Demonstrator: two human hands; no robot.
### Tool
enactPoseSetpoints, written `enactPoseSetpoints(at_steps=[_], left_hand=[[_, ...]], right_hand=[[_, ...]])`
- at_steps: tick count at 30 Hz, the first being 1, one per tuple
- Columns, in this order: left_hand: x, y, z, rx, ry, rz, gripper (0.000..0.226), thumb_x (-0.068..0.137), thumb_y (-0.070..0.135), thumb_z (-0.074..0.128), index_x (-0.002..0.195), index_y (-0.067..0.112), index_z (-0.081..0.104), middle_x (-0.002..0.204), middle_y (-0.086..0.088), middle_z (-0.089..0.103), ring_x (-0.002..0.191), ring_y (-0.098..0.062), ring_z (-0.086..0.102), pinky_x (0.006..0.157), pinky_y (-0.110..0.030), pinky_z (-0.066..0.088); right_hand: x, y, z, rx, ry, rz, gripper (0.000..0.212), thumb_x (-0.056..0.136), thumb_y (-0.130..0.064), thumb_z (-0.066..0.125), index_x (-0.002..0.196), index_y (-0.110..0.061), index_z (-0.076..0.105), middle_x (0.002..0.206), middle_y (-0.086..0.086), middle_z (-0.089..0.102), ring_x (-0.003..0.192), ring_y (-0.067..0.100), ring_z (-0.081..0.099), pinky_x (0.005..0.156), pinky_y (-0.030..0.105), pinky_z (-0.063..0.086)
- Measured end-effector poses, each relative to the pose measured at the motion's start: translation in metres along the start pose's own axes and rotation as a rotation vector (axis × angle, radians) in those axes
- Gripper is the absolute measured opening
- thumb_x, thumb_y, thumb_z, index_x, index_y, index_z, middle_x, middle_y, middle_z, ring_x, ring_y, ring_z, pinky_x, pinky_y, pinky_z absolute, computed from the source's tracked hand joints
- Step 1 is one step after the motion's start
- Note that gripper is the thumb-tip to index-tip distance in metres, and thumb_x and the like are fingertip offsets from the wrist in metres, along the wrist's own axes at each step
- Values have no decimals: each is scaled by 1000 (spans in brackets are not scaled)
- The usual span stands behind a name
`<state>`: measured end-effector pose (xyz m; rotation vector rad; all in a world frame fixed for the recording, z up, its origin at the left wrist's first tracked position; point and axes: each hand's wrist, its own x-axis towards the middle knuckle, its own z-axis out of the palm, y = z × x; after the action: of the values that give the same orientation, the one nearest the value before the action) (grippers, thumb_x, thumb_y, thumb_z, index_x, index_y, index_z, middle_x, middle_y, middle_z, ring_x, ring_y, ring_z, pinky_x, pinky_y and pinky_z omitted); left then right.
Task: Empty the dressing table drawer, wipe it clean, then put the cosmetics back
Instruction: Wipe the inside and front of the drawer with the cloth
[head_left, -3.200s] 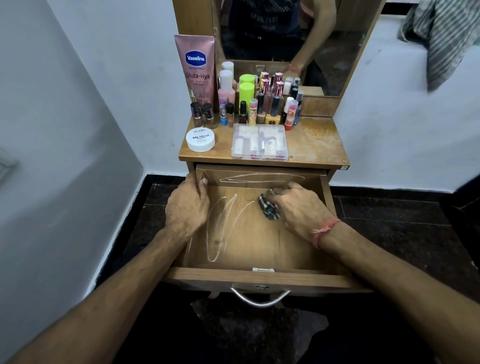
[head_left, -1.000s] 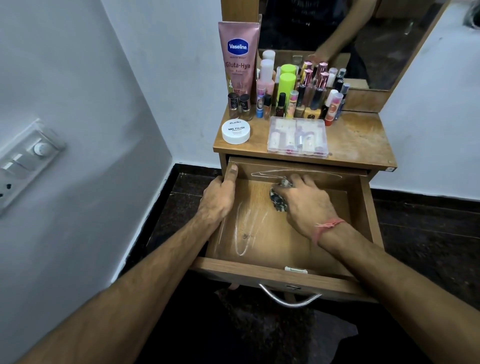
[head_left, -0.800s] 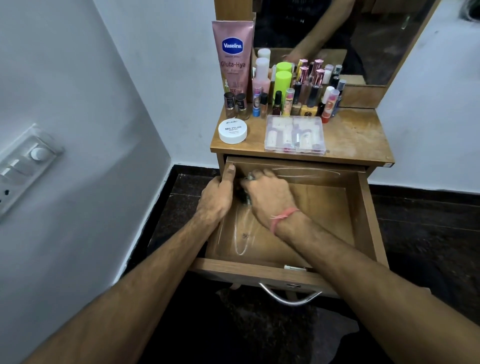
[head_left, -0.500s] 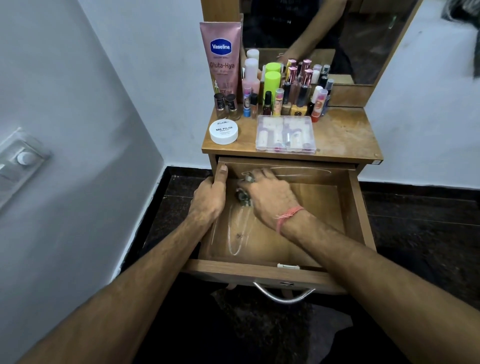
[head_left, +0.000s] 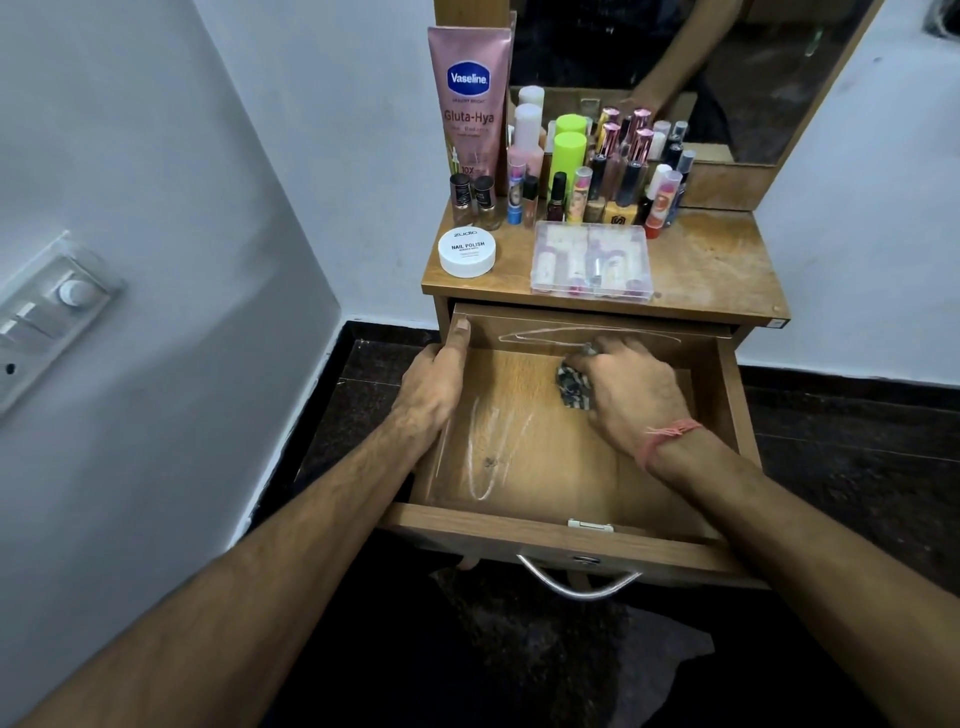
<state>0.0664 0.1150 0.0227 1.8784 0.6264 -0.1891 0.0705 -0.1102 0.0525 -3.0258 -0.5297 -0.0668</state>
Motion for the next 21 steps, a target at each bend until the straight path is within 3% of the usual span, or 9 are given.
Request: enactPoseSetpoints(at_steps=[7, 10, 14, 17, 19, 21], left_hand=[[1, 0, -1, -13, 6, 8, 92, 99, 89, 37, 154, 21, 65, 154, -5, 67, 139, -29, 63, 125, -49, 42], [0, 1, -2, -7, 17, 9, 98, 90, 92, 35, 151, 22, 67, 151, -7, 69, 136, -29, 65, 124, -53, 44], [-2, 0, -1, -7, 16, 18, 89, 100, 87, 38, 152, 20, 66, 152, -8, 68, 137, -30, 64, 124, -51, 43], [-2, 0, 1, 4, 19, 23, 81, 109, 79, 38, 157, 18, 61, 159, -8, 63, 144, -31, 59, 124, -47, 41], [-2, 0, 1, 13, 20, 24, 82, 109, 78, 37, 160, 18, 58, 162, -9, 60, 147, -32, 57, 123, -47, 38], [-3, 1, 1, 24, 24, 25, 82, 109, 78, 37, 160, 17, 58, 162, -10, 59, 147, -32, 56, 121, -47, 39]], right_hand=[[31, -77, 9, 78, 8, -145, 42, 95, -9, 59, 131, -28, 70, 134, 3, 58, 129, 31, 52, 90, 47, 61], [36, -84, 12, 71, 26, -150, 36, 95, -10, 62, 125, -27, 70, 133, 1, 59, 128, 30, 52, 88, 45, 61], [24, -64, 11, 122, -24, -257, 58, 92, 1, 61, 139, -33, 67, 139, -3, 61, 123, 26, 50, 92, 42, 55], [11, -45, 16, 117, -115, -402, 67, 93, 2, 66, 144, -42, 64, 151, -11, 60, 105, 14, 45, 75, 31, 45], [13, -31, 21, 119, -152, -393, 70, 94, -4, 70, 145, -51, 60, 151, -11, 61, 102, 14, 48, 73, 29, 42], [22, -25, 23, 142, -83, -321, 72, 95, -3, 69, 145, -54, 58, 144, -8, 66, 106, 17, 53, 78, 32, 48]])
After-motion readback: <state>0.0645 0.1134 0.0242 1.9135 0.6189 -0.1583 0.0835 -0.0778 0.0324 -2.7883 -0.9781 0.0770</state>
